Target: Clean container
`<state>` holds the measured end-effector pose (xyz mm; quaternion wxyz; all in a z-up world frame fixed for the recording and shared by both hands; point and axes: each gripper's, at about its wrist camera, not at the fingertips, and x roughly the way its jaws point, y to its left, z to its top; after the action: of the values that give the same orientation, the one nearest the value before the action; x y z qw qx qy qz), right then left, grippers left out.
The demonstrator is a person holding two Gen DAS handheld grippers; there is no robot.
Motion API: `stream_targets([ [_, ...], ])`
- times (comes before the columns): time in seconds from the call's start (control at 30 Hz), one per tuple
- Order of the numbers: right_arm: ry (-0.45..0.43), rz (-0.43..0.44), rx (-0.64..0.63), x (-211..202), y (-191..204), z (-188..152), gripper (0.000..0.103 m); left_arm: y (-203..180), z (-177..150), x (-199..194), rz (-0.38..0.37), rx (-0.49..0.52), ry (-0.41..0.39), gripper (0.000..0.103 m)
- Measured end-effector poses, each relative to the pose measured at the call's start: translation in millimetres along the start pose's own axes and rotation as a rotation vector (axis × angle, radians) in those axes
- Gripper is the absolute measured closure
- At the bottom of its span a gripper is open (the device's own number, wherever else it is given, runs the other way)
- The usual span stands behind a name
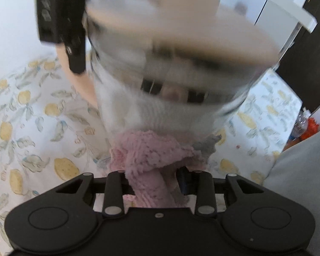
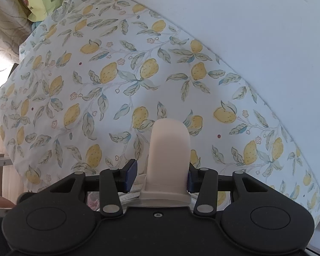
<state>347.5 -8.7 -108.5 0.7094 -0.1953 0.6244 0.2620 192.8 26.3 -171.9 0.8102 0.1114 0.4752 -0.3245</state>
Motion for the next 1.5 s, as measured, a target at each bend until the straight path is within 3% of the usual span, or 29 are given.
stream_targets([
  [0.33,0.002,0.0,-0.022,0,1,-2,0.052,-15,25,-52,0.024,0.119,-0.072,0.07],
  [0.53,0.002,-0.006,-0.033,1,4,-3,0.052,-15,28,-54,0.009,0.121,-0.077,0.068],
  [1.5,0.024,-0.059,-0.139,2,22,-5,0.052,6,-5,41,-0.047,0.037,0.052,0.065],
])
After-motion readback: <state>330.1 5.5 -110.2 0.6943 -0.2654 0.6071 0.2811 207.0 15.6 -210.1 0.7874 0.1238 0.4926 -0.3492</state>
